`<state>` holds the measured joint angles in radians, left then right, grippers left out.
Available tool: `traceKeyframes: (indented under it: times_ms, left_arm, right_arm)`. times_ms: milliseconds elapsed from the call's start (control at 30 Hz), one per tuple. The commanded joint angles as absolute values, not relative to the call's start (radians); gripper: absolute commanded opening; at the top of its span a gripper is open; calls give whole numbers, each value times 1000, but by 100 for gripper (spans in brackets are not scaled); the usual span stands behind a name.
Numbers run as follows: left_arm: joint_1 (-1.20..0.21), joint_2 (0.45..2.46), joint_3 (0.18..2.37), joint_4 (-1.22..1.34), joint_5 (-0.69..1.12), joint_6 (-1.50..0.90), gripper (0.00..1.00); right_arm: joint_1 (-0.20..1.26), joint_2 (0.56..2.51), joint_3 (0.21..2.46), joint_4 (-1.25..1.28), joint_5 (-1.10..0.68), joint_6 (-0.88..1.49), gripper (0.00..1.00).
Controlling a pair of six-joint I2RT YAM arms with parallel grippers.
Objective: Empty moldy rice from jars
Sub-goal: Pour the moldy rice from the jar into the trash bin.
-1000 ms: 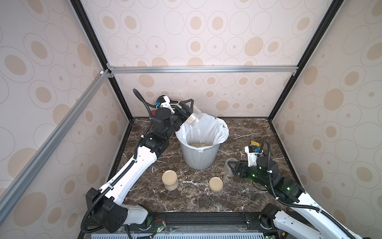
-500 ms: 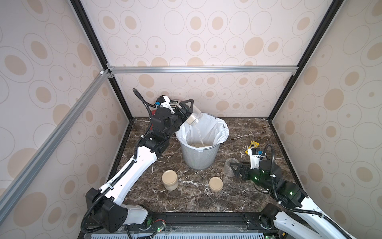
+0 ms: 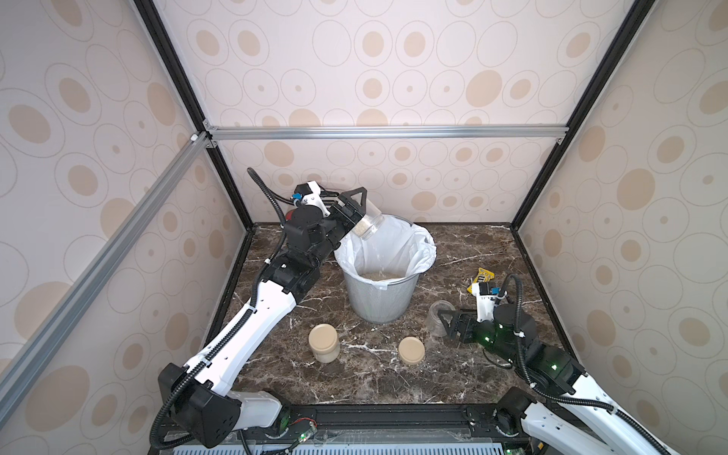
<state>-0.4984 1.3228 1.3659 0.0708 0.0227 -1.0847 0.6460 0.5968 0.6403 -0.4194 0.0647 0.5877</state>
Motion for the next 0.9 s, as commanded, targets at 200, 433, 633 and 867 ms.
traceKeyframes:
  times_ms: [200, 433, 633, 867]
  left_arm:
    - [-493, 1279, 1431, 105, 0, -1014, 45]
    - [-509, 1290, 1454, 75, -6, -976, 45]
    - [-521, 1294, 1466, 69, -16, -960, 46]
    - [-534, 1298, 1483, 42, -31, -922, 46]
  right_arm:
    - [649, 584, 638, -423, 84, 606, 84]
    - [650, 588, 638, -418, 83, 610, 84]
    - [649, 585, 639, -423, 84, 608, 84]
    - [649, 580, 640, -427, 87, 609, 84]
